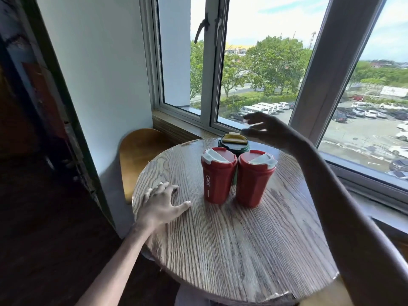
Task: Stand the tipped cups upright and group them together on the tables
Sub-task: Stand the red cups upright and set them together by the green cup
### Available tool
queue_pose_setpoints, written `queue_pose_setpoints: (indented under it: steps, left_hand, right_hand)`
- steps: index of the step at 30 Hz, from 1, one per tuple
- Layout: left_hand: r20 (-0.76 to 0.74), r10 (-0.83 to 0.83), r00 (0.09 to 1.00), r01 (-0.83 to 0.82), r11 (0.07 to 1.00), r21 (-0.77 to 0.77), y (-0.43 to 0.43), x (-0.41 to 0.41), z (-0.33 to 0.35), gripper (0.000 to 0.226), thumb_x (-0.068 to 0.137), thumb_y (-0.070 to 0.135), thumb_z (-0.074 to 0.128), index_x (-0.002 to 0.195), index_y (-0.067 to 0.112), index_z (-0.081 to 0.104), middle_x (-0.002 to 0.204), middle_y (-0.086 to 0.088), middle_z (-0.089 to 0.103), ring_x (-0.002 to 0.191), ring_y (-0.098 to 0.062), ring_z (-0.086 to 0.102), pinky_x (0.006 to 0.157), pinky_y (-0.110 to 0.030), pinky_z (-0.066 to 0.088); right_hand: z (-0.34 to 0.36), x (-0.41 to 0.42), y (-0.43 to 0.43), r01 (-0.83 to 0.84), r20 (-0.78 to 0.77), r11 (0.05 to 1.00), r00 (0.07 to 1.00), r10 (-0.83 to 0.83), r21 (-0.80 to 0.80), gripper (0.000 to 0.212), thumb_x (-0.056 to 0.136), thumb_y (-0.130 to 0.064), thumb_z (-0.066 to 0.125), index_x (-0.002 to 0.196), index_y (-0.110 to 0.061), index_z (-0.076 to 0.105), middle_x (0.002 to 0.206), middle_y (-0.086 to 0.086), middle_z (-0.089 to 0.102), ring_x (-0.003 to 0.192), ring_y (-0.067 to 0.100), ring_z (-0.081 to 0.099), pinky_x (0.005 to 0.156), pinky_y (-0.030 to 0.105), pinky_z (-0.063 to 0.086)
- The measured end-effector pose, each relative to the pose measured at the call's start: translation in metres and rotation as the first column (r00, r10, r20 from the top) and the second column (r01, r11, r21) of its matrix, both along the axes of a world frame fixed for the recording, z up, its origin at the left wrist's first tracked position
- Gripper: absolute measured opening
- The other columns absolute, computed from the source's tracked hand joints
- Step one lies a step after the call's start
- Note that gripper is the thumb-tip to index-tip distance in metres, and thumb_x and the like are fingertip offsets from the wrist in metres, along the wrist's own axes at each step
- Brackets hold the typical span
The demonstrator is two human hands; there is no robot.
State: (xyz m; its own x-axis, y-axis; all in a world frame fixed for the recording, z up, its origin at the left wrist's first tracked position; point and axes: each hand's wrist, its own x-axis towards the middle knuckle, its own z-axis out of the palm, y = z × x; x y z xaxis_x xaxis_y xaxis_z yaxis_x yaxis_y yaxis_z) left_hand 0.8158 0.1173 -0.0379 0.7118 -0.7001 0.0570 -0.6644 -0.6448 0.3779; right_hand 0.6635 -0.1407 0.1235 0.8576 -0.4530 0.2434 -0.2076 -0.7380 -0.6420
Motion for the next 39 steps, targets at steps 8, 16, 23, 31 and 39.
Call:
queue_pose_setpoints:
  steps: [8,16,23,31,39]
  left_hand:
    - [-0.374,-0.233,0.898,0.095,0.931,-0.353,-0.045,-0.035,0.024,0.107,0.057,0.054,0.081,0.142,0.015,0.030,0.145,-0.008,0.044,0.129,-0.021,0.046,0.107,-0.036,0.038]
    - [-0.293,-0.210,0.933,0.064,0.897,-0.438,-0.051,-0.039,0.007,0.085,0.069,0.046,0.078,0.136,0.010,0.041,0.137,-0.011,0.054,0.123,-0.021,0.054,0.099,-0.026,0.041]
    - [-0.288,-0.199,0.937,0.054,0.895,-0.444,-0.051,-0.037,0.004,0.084,0.069,0.046,0.078,0.136,0.011,0.042,0.136,-0.009,0.055,0.122,-0.021,0.054,0.102,-0.031,0.042]
    - [-0.278,-0.163,0.947,0.042,0.918,-0.395,-0.050,-0.039,0.004,0.087,0.069,0.054,0.075,0.138,0.013,0.040,0.135,-0.006,0.056,0.119,-0.021,0.058,0.101,-0.038,0.047]
    - [-0.083,-0.101,0.991,0.075,0.958,-0.276,-0.019,-0.069,-0.001,0.066,0.083,0.056,0.059,0.132,0.015,0.048,0.133,-0.006,0.055,0.117,-0.020,0.056,0.097,-0.040,0.048]
  right_hand:
    - [-0.123,-0.064,0.050,0.163,0.325,0.909,0.897,-0.298,0.384,0.072,0.057,-0.049,0.080,0.114,-0.021,0.045,0.110,0.002,0.057,0.099,-0.006,0.057,0.086,0.019,0.049]
    - [-0.166,-0.055,0.032,0.169,0.145,0.898,0.959,-0.245,0.406,0.061,0.067,-0.016,0.084,0.113,-0.020,0.044,0.107,0.004,0.064,0.100,0.015,0.062,0.081,0.025,0.048]
    - [-0.167,-0.054,0.032,0.186,0.135,0.889,0.955,-0.264,0.419,0.075,0.051,-0.046,0.084,0.114,-0.027,0.048,0.105,0.001,0.068,0.102,0.013,0.064,0.088,0.033,0.052]
    - [-0.163,-0.057,0.038,0.223,0.083,0.906,0.959,-0.269,0.359,0.071,0.068,-0.024,0.084,0.125,-0.018,0.043,0.112,-0.001,0.062,0.104,0.011,0.061,0.094,0.034,0.049]
    - [-0.161,-0.100,0.057,0.339,0.012,0.923,0.938,-0.347,0.184,0.048,0.070,-0.044,0.075,0.109,-0.022,0.058,0.109,0.006,0.054,0.099,0.020,0.054,0.084,0.034,0.047]
